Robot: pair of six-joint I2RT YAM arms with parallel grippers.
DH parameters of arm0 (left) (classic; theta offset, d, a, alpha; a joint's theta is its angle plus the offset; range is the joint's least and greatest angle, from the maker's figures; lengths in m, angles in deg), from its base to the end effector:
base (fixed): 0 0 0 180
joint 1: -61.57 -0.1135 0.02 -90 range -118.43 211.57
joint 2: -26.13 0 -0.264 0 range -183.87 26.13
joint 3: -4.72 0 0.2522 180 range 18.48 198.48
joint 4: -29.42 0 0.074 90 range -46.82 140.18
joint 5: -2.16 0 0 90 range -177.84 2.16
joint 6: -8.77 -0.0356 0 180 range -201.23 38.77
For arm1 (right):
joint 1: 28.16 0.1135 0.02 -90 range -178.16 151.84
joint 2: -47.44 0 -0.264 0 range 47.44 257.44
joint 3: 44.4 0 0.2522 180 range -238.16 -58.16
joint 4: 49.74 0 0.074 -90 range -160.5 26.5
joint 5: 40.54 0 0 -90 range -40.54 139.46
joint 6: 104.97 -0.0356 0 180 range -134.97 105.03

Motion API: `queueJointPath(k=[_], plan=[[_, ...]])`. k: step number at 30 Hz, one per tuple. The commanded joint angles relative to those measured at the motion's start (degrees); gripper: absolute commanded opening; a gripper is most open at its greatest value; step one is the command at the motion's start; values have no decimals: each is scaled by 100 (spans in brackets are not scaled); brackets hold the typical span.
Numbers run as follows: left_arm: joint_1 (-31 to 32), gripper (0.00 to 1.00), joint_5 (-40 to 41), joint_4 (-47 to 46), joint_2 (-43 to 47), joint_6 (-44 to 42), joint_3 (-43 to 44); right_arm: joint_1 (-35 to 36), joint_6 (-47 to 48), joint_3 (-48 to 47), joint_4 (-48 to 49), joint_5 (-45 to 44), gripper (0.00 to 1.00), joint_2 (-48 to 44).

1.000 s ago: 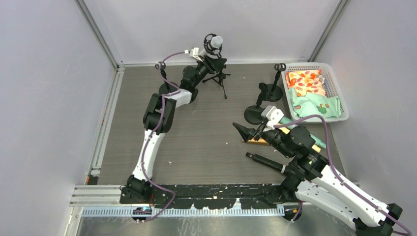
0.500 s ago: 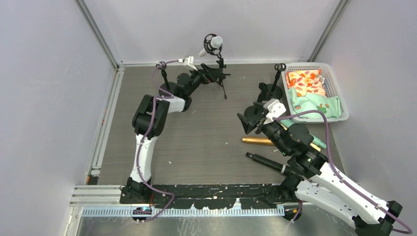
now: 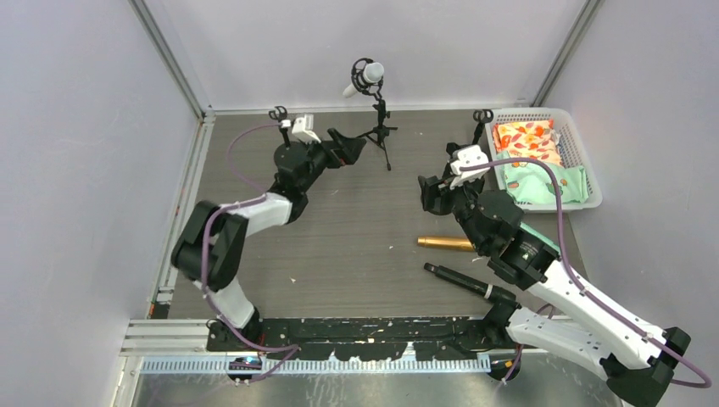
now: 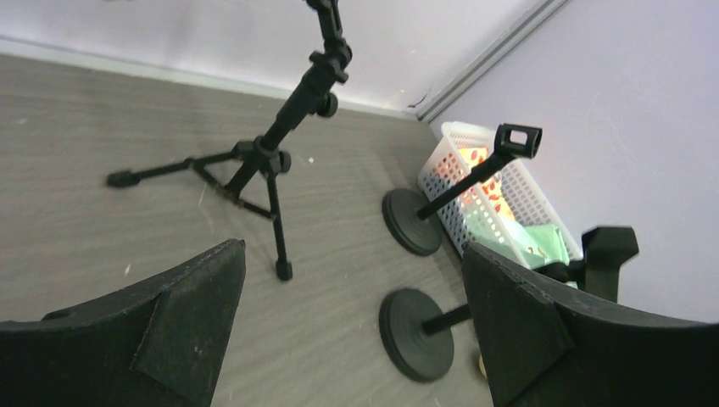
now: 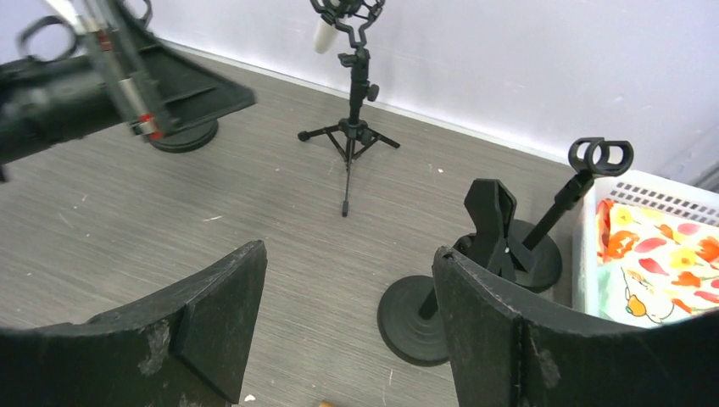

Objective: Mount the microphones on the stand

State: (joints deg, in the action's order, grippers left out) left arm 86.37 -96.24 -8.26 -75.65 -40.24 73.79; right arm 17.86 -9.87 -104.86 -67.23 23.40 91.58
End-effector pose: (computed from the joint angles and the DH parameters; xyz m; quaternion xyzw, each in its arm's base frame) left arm 0.3563 -0.1704 0.2451 -0.0415 0.6749 -0.4408 0.5904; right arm 0.1352 0.1176 0.3661 -0.1579 0.6959 0.0875 0.6951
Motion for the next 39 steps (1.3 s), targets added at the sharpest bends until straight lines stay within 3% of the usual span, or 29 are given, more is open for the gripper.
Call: queueJointPath(k=[1, 7, 10, 12, 18, 21, 27, 32, 35, 39], plan=[[34, 100, 645, 973, 1202, -346, -695, 13, -358, -722, -611, -445, 76, 282], [26, 100, 1617, 3409, 2607, -519, -883, -110, -1135, -2150, -2411, -314, 74, 1128], [23, 100, 1679, 3948, 2968, -671, -993, -529, -1701, -2887, -3567, 191, 74, 1677], [21, 100, 1611, 4080, 3143, -762, -1082, -734, -2017, -2976, -3799, 369, 75, 1794], [136, 100, 1245, 4195, 3346, -913, -1215, -1362, -3332, -2608, -4050, 296, 76, 1909], [204, 100, 1260, 4231, 3422, -1038, -1282, -1384, -4242, -2156, -4116, -192, 85, 1815], [253, 100, 1262, 4276, 3490, -1232, -1314, -1380, -6408, -562, -3572, -590, 83, 936], [254, 100, 1204, 4373, 3451, -1325, -1285, -1382, -7698, 56, -3780, -1199, 83, 919], [249, 100, 1160, 4400, 3456, -1346, -1295, -1474, -7937, -53, -4171, -1601, 84, 1391], [253, 100, 1095, 4435, 3413, -1373, -1282, -1961, -7816, 35, -3687, -1121, 85, 1850]])
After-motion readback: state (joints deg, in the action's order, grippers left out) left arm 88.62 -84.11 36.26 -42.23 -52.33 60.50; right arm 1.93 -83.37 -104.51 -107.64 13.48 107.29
